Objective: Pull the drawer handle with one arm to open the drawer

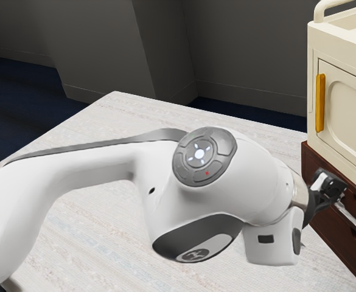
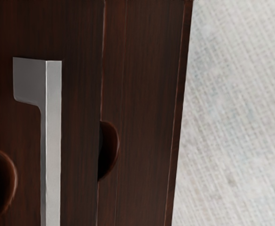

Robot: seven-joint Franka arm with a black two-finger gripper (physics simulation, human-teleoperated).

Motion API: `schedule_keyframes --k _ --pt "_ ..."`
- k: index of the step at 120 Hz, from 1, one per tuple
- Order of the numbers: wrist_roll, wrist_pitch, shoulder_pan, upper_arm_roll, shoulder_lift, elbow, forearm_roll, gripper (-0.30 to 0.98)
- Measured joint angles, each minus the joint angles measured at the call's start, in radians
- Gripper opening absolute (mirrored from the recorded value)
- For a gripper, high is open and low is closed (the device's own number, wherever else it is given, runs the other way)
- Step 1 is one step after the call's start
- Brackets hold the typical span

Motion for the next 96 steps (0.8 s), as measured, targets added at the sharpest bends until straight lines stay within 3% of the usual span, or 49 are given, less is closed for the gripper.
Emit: schedule_keyframes --k 96 --pt "0.019 0.026 0.011 0.005 0.076 0.019 0.006 0.7"
